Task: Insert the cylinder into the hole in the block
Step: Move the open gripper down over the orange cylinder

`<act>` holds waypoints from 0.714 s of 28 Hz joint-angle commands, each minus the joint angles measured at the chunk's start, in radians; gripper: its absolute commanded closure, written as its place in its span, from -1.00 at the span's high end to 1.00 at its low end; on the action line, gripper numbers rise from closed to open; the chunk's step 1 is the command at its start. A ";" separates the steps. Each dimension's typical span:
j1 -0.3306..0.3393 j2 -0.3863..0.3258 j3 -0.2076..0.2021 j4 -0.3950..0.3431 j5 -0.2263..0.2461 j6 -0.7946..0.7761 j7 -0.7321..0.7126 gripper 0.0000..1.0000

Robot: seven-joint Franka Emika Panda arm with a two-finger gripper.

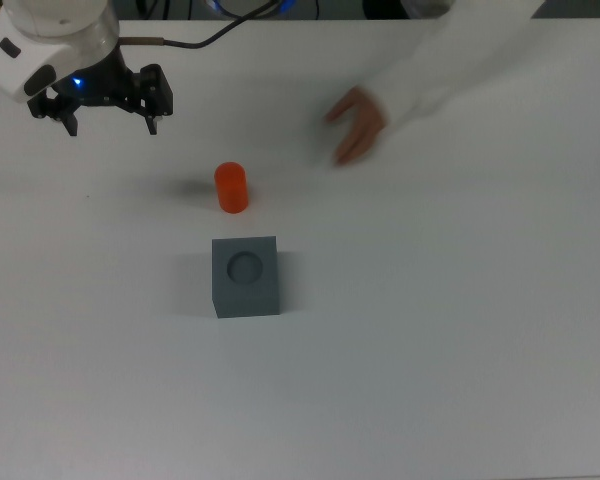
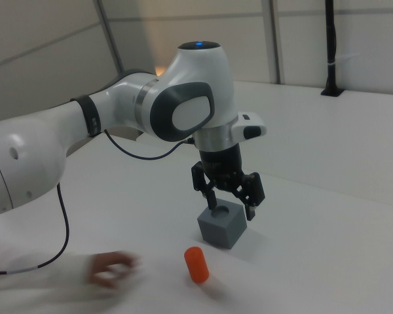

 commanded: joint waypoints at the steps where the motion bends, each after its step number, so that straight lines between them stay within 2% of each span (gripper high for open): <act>1: -0.007 -0.035 -0.005 -0.036 -0.017 0.024 0.003 1.00; 11: -0.004 -0.115 0.003 -0.134 -0.014 0.062 0.001 1.00; 16: 0.020 -0.163 0.009 -0.226 -0.011 0.082 0.001 1.00; 20: 0.051 -0.212 0.010 -0.329 -0.004 0.150 -0.017 1.00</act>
